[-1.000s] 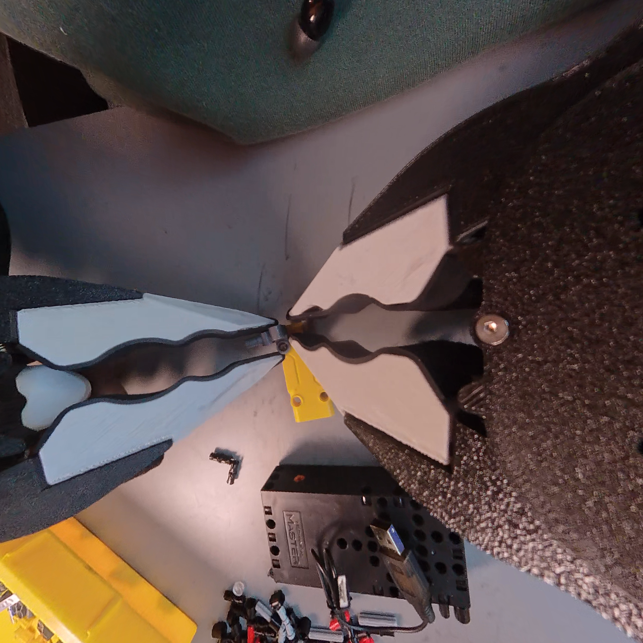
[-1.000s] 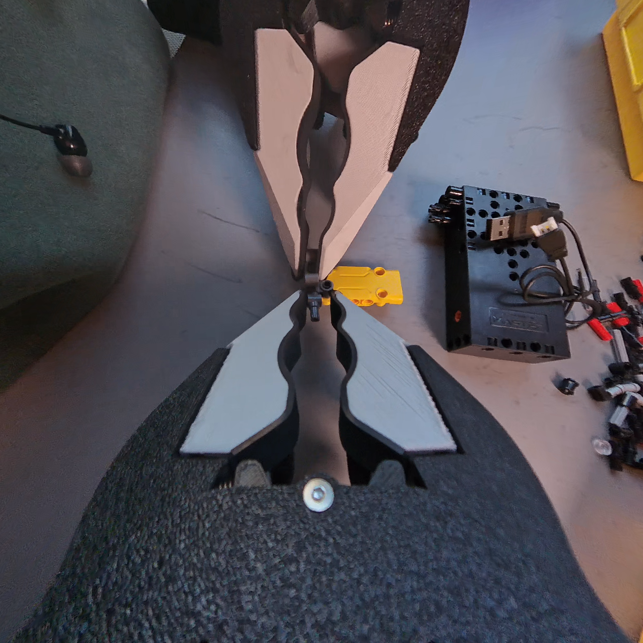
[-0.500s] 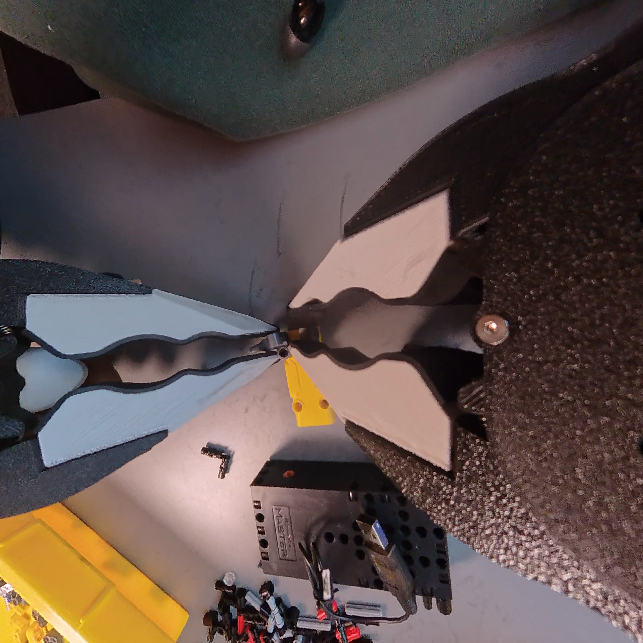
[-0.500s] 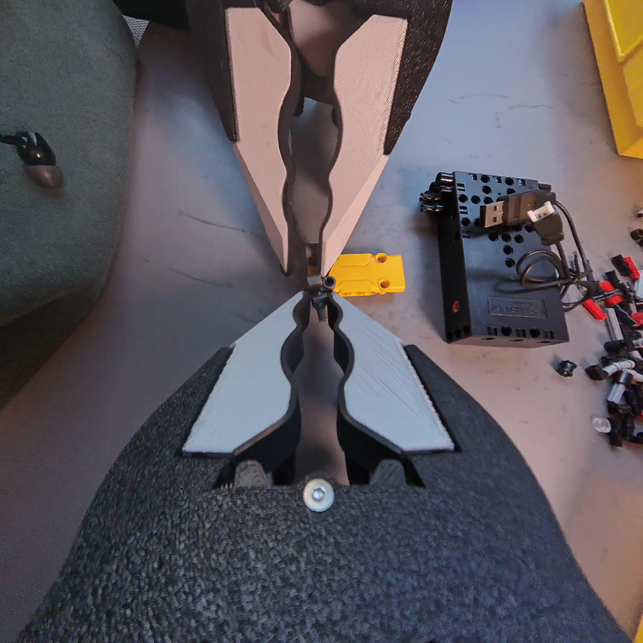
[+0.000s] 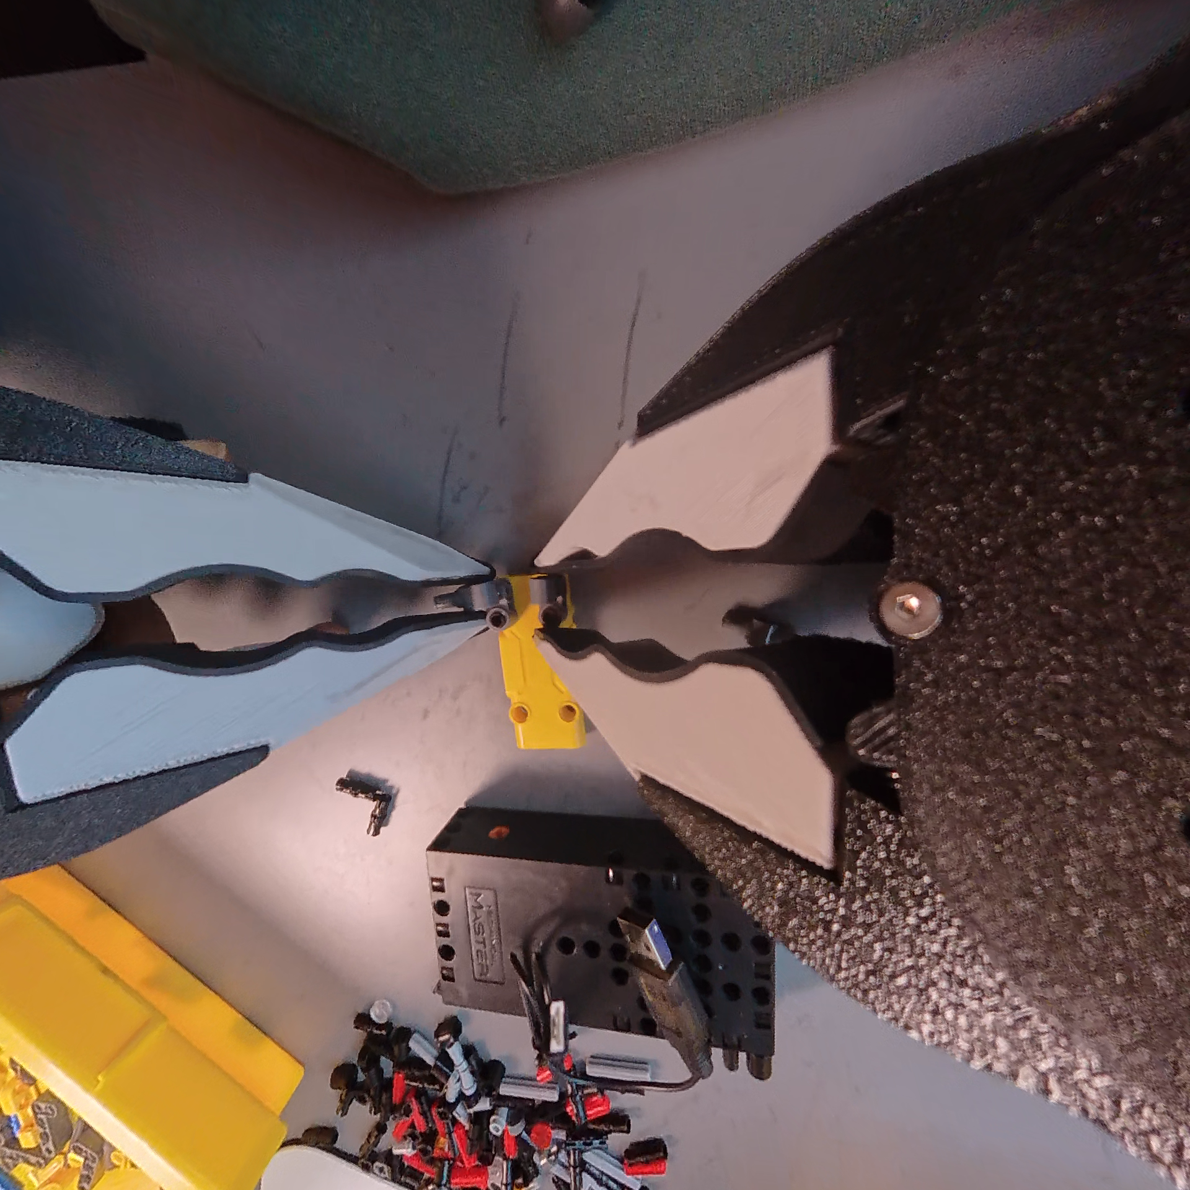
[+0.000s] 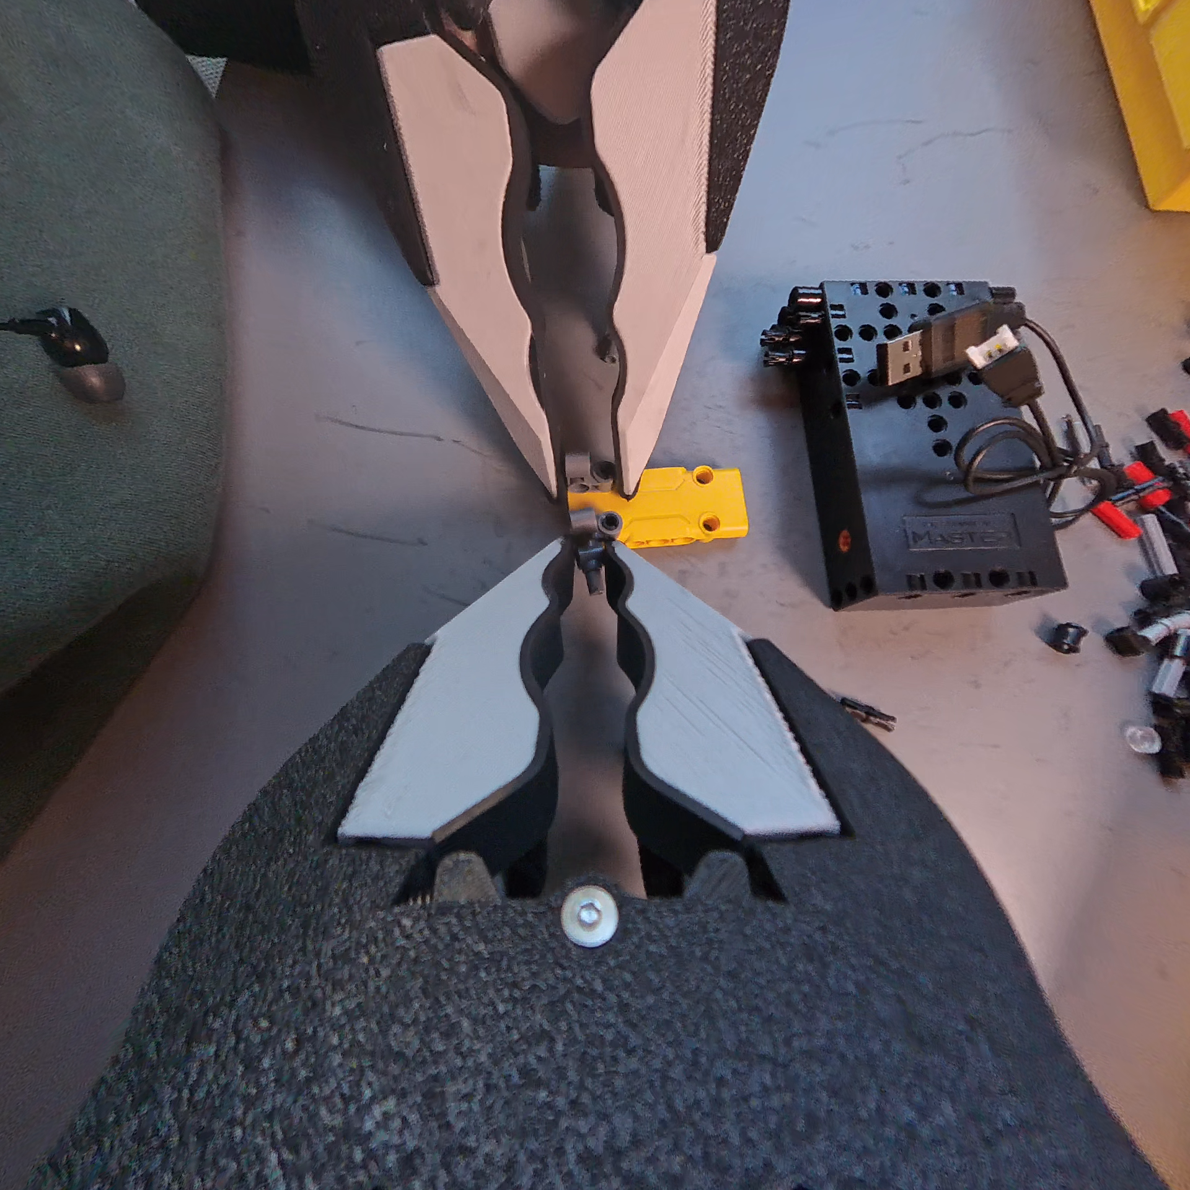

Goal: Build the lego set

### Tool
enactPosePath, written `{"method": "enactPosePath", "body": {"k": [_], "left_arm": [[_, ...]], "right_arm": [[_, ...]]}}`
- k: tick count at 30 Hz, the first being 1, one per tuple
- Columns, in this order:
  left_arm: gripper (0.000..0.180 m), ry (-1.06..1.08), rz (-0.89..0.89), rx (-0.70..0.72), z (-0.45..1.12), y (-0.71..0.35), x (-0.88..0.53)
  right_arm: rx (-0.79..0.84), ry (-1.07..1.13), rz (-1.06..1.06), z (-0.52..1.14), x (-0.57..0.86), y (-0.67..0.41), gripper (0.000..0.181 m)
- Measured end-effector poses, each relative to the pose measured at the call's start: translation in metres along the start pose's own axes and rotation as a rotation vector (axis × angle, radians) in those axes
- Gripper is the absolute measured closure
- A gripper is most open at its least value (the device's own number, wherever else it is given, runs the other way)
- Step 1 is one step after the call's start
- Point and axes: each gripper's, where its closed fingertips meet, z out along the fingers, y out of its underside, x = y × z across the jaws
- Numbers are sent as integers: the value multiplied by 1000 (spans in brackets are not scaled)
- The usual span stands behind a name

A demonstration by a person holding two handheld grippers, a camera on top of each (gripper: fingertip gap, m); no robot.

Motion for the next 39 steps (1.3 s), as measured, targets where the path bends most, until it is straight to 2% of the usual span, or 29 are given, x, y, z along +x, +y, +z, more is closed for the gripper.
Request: {"method": "enactPosePath", "body": {"k": [15,21,24,33,39], "left_arm": [[165,-9,-44,12,2,-2,-1],[159,-14,66,38,-13,-1,-7],[160,34,56,68,-36,5,-11],[171,112,34,-77,-41,49,-7],[170,125,5,-66,-42,51,-6]], "right_arm": [[-8,24,28,-1,1,1,174],[-6,31,-9,-1,1,2,174],[-4,32,-15,-3,4,3,174],[31,18,-36,-10,6,3,170],[104,-6,-24,-16,7,-4,167]]}}
